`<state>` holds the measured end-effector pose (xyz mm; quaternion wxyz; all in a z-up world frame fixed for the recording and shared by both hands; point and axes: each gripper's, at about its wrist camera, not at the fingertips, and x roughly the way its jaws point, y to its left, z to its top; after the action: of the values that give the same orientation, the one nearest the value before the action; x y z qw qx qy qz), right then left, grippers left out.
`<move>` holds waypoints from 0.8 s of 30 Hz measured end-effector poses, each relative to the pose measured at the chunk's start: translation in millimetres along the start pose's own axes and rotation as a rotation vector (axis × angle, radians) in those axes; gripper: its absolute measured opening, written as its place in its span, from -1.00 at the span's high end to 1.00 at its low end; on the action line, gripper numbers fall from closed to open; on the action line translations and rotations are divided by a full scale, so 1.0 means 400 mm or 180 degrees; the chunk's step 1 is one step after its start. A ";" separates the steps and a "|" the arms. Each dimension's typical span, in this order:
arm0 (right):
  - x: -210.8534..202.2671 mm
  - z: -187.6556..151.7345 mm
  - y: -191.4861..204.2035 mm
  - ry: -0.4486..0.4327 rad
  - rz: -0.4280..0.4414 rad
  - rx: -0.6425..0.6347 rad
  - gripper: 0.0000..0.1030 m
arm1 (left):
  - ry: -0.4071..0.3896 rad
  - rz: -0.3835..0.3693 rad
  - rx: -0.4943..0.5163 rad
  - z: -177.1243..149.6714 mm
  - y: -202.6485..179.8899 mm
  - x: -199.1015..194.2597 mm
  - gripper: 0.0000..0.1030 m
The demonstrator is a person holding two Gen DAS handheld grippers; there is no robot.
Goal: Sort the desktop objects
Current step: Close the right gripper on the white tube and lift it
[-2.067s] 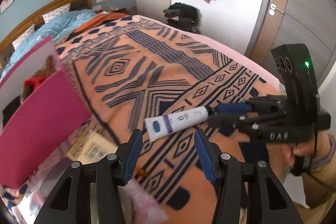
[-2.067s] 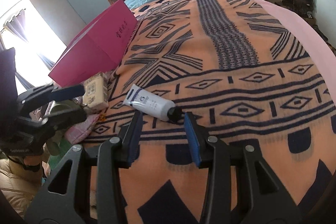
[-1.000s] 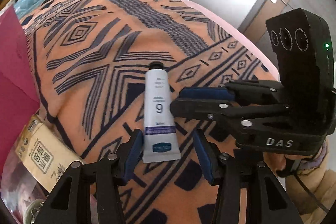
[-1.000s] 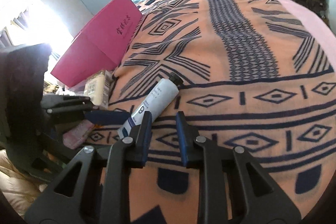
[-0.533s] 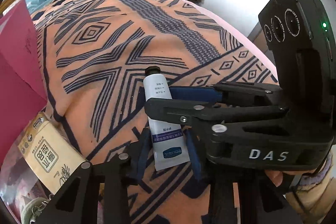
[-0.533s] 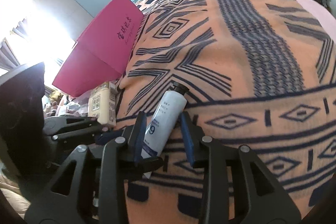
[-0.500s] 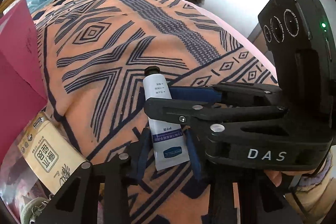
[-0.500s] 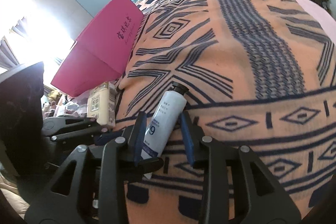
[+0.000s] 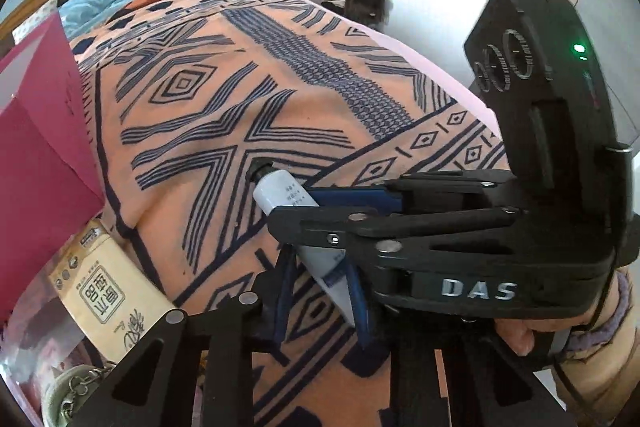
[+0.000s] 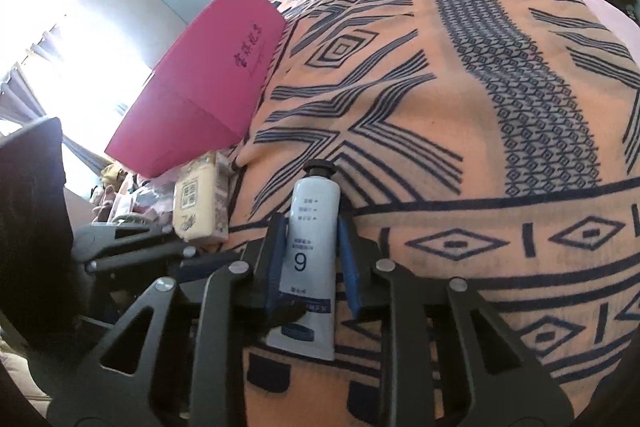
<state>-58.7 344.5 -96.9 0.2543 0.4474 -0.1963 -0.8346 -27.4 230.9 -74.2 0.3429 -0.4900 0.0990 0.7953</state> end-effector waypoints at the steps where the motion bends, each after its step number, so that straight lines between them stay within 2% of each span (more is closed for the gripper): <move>1: -0.001 -0.001 0.001 -0.0014 0.0019 0.0007 0.47 | -0.0003 -0.0016 -0.0017 -0.001 0.003 0.000 0.51; 8: -0.009 -0.014 0.002 -0.0090 0.0201 0.0076 0.48 | -0.0001 -0.0088 -0.0116 -0.004 0.022 -0.007 0.36; 12: -0.012 -0.016 0.006 -0.0110 0.0208 0.0046 0.48 | -0.0018 -0.0077 -0.0090 -0.007 0.016 -0.006 0.36; 18: -0.002 -0.006 0.005 0.0047 0.0197 0.0028 0.43 | -0.0036 -0.0012 -0.0068 -0.010 0.012 0.001 0.37; 24: -0.006 -0.005 0.016 0.0013 0.0162 -0.0070 0.47 | -0.0084 0.0005 -0.0045 -0.008 0.016 -0.013 0.37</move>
<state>-54.3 340.8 -92.8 0.2807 0.4412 -0.1980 -0.8291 -27.5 222.1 -72.5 0.3401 -0.4818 0.0893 0.8027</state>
